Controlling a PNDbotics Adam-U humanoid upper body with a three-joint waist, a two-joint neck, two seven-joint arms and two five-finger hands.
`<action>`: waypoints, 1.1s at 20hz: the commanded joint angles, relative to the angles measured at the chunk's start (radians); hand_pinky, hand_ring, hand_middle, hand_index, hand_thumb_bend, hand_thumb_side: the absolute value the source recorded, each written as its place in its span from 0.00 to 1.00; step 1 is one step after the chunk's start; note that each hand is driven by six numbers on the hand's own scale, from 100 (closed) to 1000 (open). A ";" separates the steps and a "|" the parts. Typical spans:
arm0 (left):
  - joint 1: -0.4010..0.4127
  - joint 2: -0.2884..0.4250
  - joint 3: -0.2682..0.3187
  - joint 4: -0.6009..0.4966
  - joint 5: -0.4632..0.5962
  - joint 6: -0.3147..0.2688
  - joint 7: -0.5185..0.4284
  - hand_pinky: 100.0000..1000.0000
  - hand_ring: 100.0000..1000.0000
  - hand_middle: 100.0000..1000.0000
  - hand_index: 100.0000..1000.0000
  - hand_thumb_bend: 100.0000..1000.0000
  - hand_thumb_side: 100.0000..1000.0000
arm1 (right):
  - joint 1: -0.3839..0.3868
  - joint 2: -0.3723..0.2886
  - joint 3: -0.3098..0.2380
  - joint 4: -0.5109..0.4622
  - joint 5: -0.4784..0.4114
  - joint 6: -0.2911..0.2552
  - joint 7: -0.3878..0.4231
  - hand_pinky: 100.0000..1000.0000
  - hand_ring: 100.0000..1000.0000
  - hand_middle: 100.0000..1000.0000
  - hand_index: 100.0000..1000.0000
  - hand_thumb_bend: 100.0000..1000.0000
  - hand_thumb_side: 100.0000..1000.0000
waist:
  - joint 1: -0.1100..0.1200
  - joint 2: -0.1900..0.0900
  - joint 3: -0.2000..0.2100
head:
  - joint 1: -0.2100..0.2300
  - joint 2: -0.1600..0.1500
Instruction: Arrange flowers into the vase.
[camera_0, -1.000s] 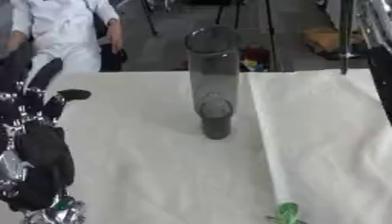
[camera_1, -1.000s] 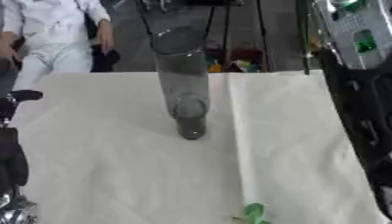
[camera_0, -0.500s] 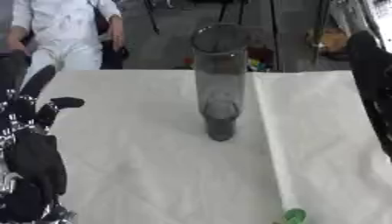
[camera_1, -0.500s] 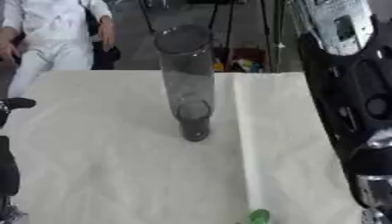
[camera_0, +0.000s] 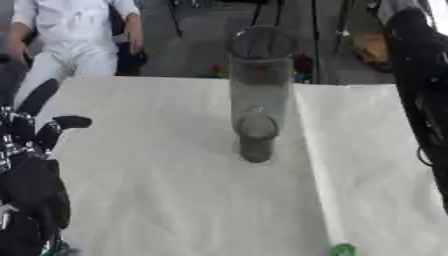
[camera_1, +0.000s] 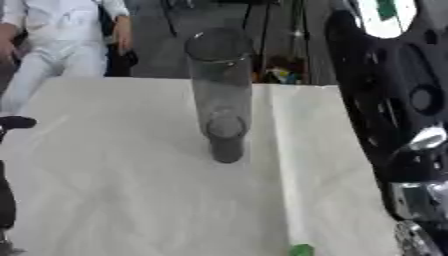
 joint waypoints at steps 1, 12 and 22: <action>-0.013 0.025 -0.002 -0.015 0.000 -0.001 -0.004 0.52 0.83 0.92 0.93 0.37 0.98 | -0.048 -0.014 -0.009 0.008 -0.013 -0.013 -0.015 0.00 0.00 0.00 0.00 0.39 0.37 | -0.003 -0.021 0.002 | -0.004 -0.017; -0.020 0.033 -0.008 -0.015 0.001 -0.003 -0.011 0.53 0.83 0.92 0.93 0.36 0.97 | -0.101 -0.011 -0.012 0.021 -0.086 -0.039 -0.048 0.00 0.00 0.00 0.00 0.39 0.35 | -0.022 -0.018 0.018 | -0.017 -0.035; -0.030 0.033 -0.013 -0.015 0.007 -0.006 -0.018 0.53 0.84 0.92 0.93 0.36 0.98 | -0.127 -0.003 -0.013 0.014 -0.136 -0.029 -0.059 0.00 0.00 0.00 0.00 0.39 0.34 | -0.031 0.000 0.031 | -0.021 -0.062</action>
